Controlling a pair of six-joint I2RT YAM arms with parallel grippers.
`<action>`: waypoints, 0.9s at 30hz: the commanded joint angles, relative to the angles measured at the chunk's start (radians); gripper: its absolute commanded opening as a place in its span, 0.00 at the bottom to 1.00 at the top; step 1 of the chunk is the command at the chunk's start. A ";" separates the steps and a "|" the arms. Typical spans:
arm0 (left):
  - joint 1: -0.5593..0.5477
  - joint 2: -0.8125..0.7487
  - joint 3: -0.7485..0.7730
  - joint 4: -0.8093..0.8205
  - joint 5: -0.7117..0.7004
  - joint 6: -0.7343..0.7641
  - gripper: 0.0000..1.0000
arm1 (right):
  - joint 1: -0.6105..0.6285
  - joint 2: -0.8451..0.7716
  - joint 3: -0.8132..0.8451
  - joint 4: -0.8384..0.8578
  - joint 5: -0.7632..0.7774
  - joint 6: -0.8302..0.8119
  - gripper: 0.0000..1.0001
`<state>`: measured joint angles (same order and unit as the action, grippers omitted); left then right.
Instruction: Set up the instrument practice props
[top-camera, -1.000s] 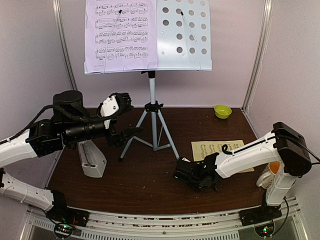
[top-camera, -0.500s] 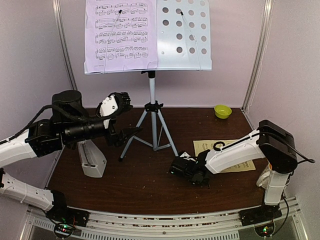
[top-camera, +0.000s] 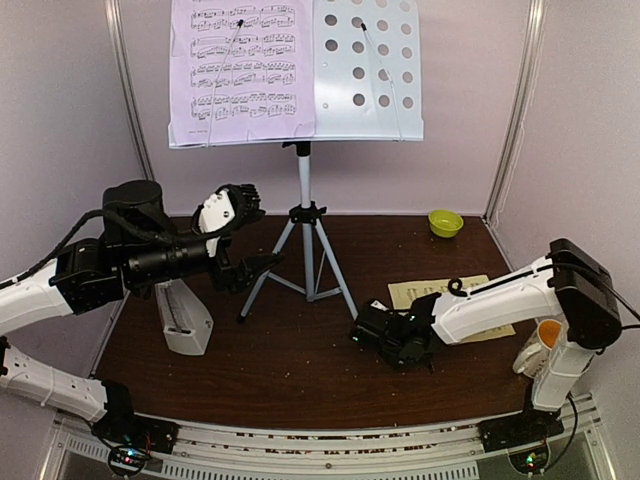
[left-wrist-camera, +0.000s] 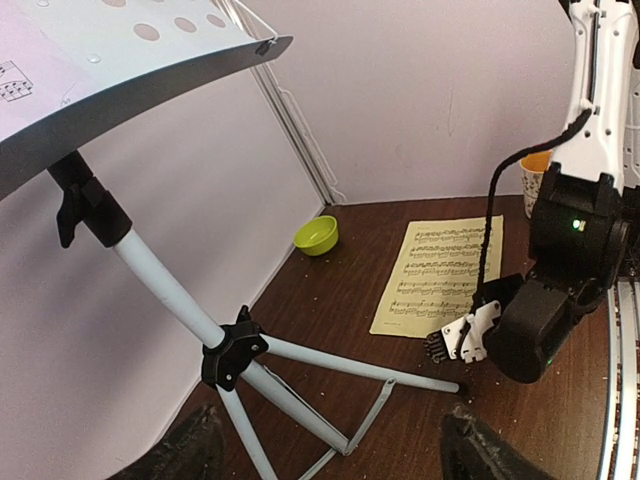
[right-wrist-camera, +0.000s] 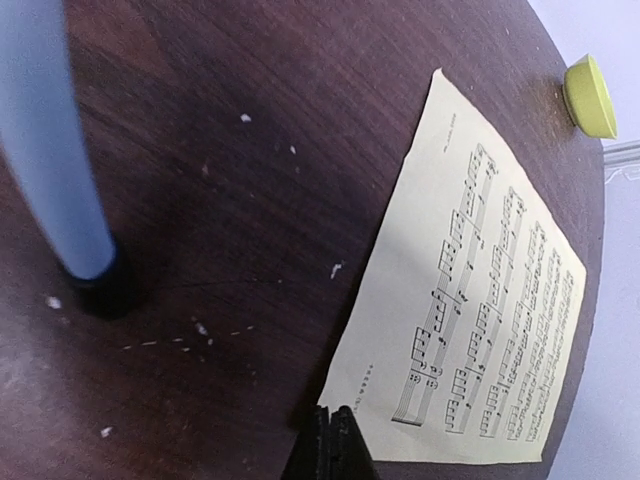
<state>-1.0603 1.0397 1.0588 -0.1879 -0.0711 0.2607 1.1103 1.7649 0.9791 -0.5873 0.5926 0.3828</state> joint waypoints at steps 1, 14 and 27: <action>0.000 -0.009 0.014 0.045 0.000 -0.001 0.76 | 0.030 -0.114 -0.020 0.032 -0.084 -0.019 0.00; 0.000 0.003 0.019 0.041 -0.012 -0.031 0.77 | -0.170 -0.242 -0.053 0.152 -0.212 0.152 0.61; 0.000 -0.001 0.008 0.036 -0.027 -0.038 0.78 | -0.388 -0.049 0.033 0.244 -0.482 0.091 0.70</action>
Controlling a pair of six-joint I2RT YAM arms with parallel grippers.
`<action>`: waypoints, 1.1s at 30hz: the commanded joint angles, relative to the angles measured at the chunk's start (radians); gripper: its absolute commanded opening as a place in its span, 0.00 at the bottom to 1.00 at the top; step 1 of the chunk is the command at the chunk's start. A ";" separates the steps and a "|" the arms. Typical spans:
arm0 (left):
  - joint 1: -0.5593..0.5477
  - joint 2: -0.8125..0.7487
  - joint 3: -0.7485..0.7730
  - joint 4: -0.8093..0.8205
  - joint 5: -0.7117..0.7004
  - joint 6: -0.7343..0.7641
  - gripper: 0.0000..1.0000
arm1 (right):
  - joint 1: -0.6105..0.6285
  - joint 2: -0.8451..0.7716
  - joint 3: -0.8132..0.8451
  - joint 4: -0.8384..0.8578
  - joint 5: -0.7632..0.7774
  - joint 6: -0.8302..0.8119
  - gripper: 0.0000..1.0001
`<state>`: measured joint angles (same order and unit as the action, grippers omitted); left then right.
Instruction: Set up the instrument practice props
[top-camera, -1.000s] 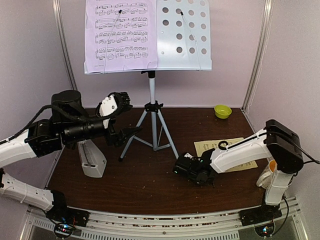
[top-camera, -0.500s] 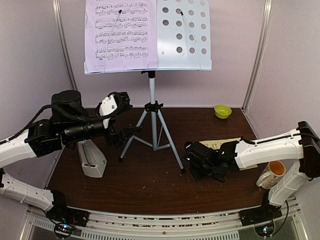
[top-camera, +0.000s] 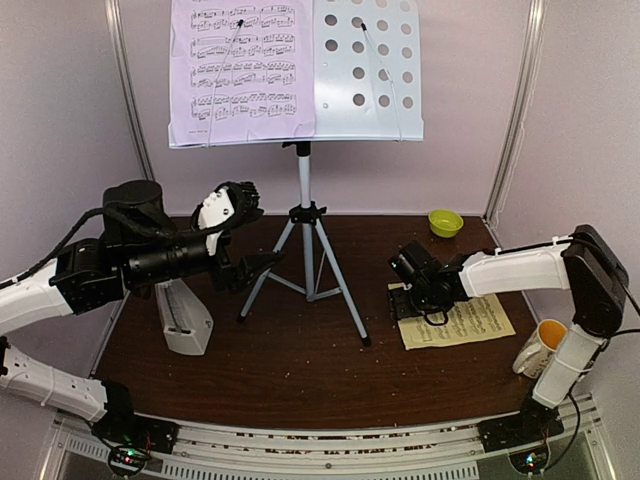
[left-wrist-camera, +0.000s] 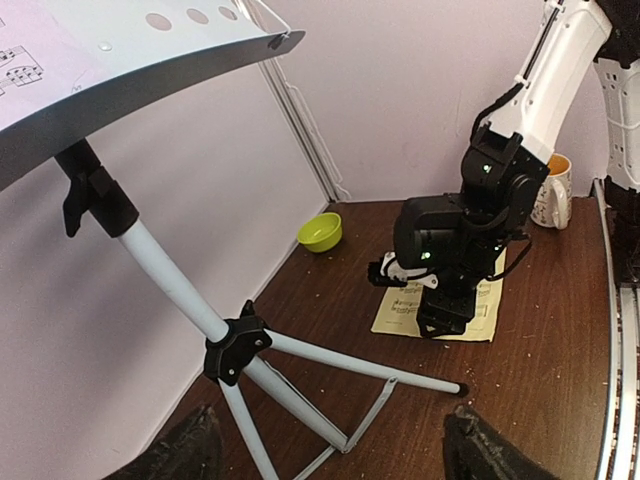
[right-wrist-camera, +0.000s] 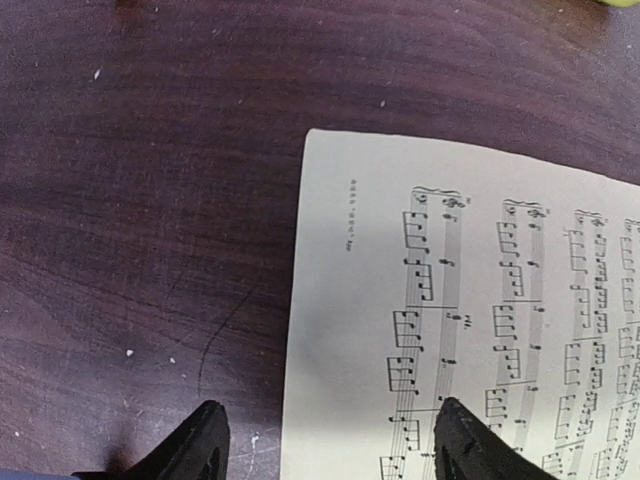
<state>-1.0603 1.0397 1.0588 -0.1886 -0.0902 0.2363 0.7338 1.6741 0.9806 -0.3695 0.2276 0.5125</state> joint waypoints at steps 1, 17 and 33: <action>0.000 0.002 0.006 0.035 -0.005 -0.014 0.78 | -0.015 0.057 0.029 0.032 -0.139 -0.041 0.69; -0.090 0.113 -0.155 0.207 0.092 0.000 0.76 | 0.013 0.000 -0.290 0.301 -0.545 0.144 0.55; -0.272 0.618 -0.083 0.389 -0.021 0.276 0.76 | -0.091 -0.397 -0.367 0.169 -0.421 0.216 0.59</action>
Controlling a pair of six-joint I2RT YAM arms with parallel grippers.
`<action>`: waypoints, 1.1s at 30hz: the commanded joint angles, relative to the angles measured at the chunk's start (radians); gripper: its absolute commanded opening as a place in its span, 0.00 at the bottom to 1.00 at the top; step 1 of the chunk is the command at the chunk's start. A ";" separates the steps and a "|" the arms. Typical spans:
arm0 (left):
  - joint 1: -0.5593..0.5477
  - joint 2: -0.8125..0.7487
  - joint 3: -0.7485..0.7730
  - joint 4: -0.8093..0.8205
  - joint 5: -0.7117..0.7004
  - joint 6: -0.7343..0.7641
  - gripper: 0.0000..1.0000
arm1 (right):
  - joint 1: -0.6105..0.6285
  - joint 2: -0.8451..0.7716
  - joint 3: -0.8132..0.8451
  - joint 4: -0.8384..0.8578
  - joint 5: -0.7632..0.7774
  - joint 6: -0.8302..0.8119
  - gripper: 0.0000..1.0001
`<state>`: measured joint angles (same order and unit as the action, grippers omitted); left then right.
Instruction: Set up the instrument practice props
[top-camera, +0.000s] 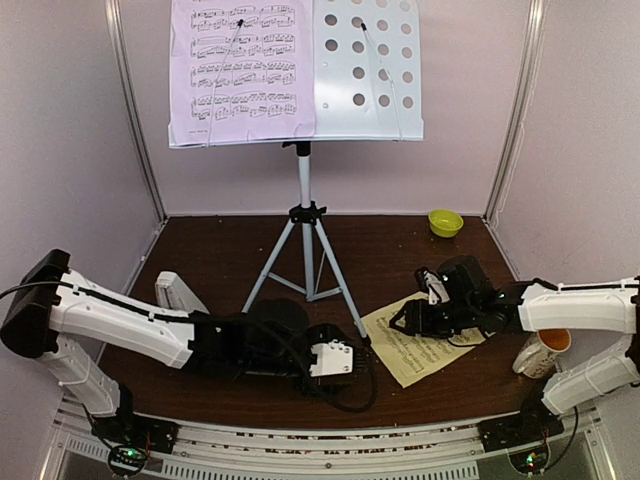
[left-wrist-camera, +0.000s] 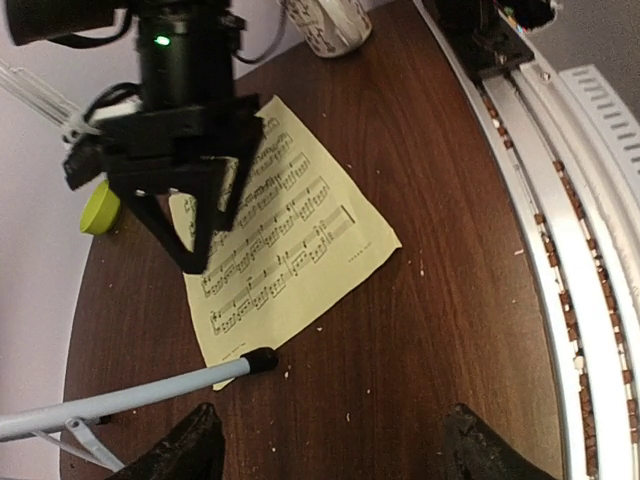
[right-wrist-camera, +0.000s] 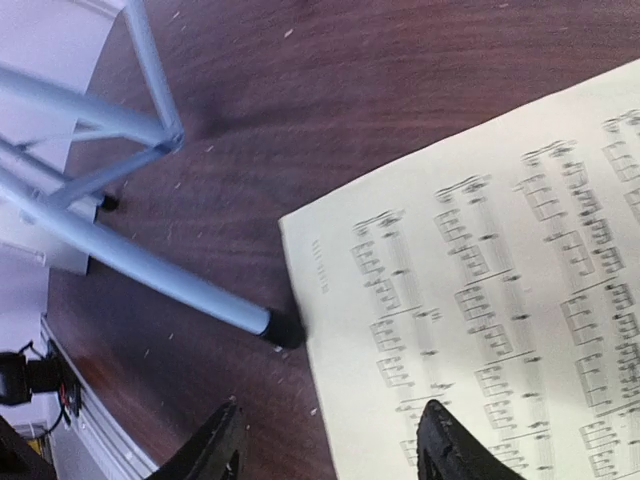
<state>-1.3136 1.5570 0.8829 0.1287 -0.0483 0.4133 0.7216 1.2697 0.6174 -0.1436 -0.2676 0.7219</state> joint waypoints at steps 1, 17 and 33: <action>-0.024 0.136 0.117 0.065 -0.072 0.115 0.76 | -0.100 0.018 -0.014 -0.045 0.072 0.007 0.58; -0.086 0.510 0.437 -0.116 -0.155 0.291 0.70 | -0.205 0.236 -0.019 0.053 0.074 0.000 0.29; -0.091 0.731 0.649 -0.176 -0.399 0.360 0.60 | -0.206 0.278 -0.096 0.075 0.054 0.010 0.17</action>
<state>-1.4128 2.2322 1.4979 -0.0349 -0.3748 0.7486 0.5190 1.5211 0.5808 0.0257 -0.2131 0.7292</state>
